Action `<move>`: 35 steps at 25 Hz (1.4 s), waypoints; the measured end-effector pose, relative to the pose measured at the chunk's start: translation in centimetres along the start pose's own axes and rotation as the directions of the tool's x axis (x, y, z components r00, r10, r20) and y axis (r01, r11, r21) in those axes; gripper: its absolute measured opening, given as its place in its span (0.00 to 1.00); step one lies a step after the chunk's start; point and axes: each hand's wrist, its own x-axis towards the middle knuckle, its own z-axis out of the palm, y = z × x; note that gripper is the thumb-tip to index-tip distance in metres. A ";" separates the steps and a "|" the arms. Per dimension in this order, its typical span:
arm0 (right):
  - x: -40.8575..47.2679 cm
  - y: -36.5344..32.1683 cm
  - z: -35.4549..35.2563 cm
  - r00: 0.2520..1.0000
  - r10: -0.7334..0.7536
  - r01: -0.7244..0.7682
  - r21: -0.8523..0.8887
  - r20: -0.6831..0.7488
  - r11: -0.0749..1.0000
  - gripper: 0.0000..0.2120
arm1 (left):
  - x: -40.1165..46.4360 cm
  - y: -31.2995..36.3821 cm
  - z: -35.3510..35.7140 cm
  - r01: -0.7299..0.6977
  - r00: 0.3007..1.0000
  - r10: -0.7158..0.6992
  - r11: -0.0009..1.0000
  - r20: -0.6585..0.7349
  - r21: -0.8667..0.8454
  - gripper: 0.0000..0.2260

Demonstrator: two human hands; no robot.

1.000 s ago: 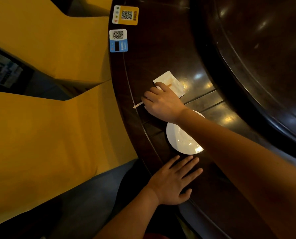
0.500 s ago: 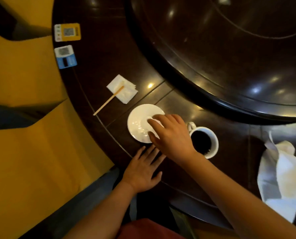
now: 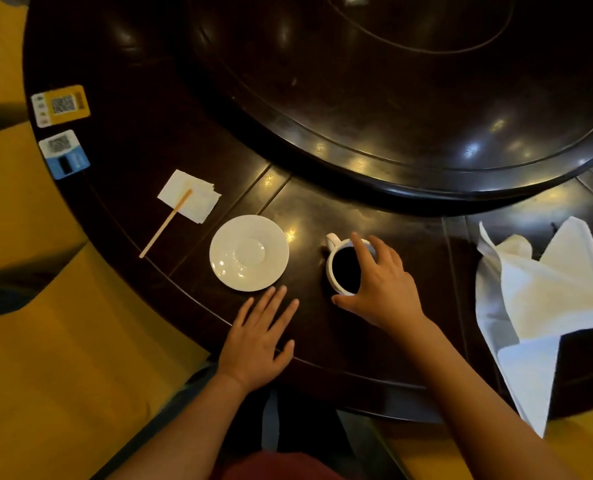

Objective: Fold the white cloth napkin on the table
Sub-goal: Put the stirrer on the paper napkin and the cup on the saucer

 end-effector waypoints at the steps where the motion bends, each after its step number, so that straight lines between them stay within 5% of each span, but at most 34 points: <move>1: 0.2 -0.1 -0.1 1.000 0.003 -0.003 0.020 0.005 1.000 0.51 | 0.0 0.0 0.0 -0.001 1.000 0.001 1.000 0.002 0.002 0.28; 9: 0.6 -0.9 -0.8 0.999 -0.003 0.007 0.068 -0.055 0.998 0.47 | 0.0 -0.1 0.1 0.000 1.000 0.000 1.000 -0.004 0.001 0.28; 16: 1.8 -6.0 -2.7 0.973 -0.201 0.208 0.048 -0.111 0.977 0.45 | 0.0 -0.2 0.4 -0.008 1.000 0.008 1.000 -0.011 -0.009 0.30; 23: 4.6 -11.9 -0.9 0.932 -0.360 0.357 -0.058 -0.041 0.932 0.45 | 0.0 -0.2 0.6 -0.010 1.000 0.010 0.999 -0.017 -0.032 0.32; 35: 6.1 -13.9 1.2 0.923 -0.385 0.383 -0.085 -0.006 0.920 0.44 | -0.2 -0.1 0.9 -0.021 0.999 0.018 0.998 -0.035 -0.063 0.29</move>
